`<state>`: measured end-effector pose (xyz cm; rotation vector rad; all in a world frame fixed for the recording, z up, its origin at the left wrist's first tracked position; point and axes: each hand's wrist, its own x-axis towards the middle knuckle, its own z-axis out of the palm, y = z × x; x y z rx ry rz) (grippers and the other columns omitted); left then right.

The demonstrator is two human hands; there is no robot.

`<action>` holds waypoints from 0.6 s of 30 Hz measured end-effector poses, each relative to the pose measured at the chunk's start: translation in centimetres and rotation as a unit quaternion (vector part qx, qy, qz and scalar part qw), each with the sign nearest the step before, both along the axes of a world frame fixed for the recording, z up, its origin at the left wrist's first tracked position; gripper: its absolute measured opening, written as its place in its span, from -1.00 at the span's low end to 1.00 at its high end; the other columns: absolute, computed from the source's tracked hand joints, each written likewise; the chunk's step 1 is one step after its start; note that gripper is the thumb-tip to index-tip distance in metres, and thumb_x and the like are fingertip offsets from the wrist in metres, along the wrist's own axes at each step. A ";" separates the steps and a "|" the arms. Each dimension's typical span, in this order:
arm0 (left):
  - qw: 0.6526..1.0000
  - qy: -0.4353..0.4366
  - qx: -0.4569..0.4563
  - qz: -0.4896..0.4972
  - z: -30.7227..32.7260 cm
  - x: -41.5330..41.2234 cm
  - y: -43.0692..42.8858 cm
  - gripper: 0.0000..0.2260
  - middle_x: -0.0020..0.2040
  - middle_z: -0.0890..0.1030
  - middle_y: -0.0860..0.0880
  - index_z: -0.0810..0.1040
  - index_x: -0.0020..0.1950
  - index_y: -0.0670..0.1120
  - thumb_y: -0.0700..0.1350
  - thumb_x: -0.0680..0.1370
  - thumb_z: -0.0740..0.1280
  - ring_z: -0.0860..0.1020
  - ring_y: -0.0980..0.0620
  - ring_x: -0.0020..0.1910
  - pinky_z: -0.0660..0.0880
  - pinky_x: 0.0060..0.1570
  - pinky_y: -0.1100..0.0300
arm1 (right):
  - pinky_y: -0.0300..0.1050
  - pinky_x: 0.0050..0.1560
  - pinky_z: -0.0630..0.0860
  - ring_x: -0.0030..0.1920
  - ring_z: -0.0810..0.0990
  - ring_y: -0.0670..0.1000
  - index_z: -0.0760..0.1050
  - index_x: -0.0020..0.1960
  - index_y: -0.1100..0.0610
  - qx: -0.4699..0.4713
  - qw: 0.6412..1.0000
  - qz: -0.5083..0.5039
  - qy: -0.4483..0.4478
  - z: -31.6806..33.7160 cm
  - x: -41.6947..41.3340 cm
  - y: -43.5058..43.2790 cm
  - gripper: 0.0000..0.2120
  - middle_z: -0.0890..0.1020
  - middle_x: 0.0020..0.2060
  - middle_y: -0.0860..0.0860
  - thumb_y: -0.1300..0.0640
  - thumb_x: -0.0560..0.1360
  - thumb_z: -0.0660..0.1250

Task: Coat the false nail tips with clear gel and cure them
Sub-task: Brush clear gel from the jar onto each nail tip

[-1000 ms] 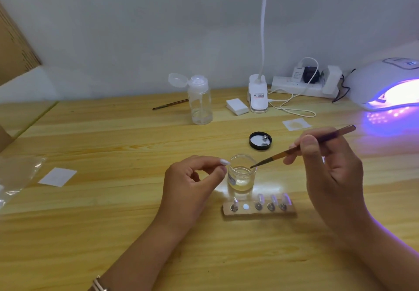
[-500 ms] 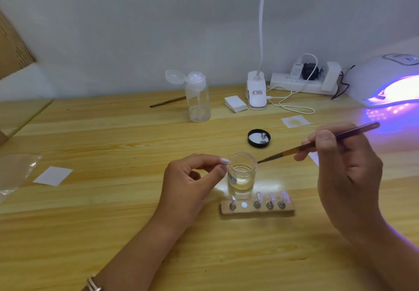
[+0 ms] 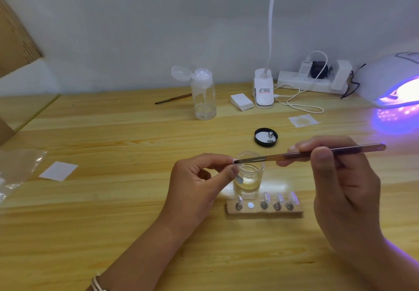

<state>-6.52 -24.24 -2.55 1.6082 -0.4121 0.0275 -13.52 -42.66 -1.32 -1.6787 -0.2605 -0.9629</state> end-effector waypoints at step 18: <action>1.000 -0.023 0.010 0.007 0.2 -0.3 -0.1 -0.89 -0.22 0.71 0.11 0.71 -0.18 0.14 -0.09 0.40 0.52 0.57 0.22 -0.24 0.43 -0.28 0.28 | -0.14 0.05 0.52 -0.12 0.69 0.02 0.48 0.02 -0.05 -0.007 1.000 -0.017 0.006 0.0 0.1 -0.4 -0.85 0.66 -0.16 -0.15 0.04 0.67 0.14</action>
